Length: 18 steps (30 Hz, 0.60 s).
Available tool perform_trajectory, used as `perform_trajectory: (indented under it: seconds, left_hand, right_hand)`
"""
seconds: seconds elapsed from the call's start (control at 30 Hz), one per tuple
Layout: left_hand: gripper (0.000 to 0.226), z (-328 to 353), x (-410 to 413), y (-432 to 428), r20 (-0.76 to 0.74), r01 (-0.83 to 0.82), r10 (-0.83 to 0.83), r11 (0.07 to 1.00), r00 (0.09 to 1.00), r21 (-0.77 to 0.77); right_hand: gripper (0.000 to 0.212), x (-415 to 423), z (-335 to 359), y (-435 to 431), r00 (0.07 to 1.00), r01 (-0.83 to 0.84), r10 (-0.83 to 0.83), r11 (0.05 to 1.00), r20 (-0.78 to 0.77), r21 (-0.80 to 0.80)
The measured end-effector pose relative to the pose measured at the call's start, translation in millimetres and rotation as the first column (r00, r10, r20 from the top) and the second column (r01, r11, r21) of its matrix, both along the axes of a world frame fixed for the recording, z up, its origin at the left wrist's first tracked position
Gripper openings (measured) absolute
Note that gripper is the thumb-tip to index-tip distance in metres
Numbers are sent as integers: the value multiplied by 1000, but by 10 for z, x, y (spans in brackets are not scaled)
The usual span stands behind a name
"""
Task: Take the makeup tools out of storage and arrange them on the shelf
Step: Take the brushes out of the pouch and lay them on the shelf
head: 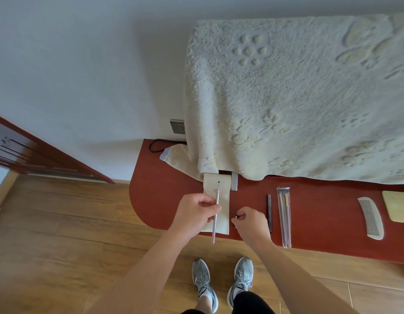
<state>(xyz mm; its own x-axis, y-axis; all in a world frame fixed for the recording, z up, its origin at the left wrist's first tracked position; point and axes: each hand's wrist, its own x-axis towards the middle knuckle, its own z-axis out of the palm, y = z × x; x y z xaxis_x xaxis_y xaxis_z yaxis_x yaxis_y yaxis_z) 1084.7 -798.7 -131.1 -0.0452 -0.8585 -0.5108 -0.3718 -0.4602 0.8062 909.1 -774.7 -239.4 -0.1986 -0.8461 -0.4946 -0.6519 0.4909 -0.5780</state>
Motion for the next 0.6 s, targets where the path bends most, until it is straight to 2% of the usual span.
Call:
perform_trajectory:
  seconds: [0.2,0.3,0.43,0.6]
  left_hand:
    - [4,20,-122,0,23,6,-5,999,1000,-35]
    - [15,-19,-253,-23,51,30,-28,998,998,-46]
    - [5,-164,-461,-68,115,81,-73,995,991,-64]
    - [19,-418,-740,-132,217,138,-123,989,968,-51]
  right_hand:
    - [26,-163,164,31,999,32,-32,999,2,-44]
    - [27,-291,270,44,999,41,-42,997,-7,-60]
    - [26,-500,404,64,998,55,-56,994,-12,-99]
    - [23,-786,497,128,996,86,-89,985,-18,-150]
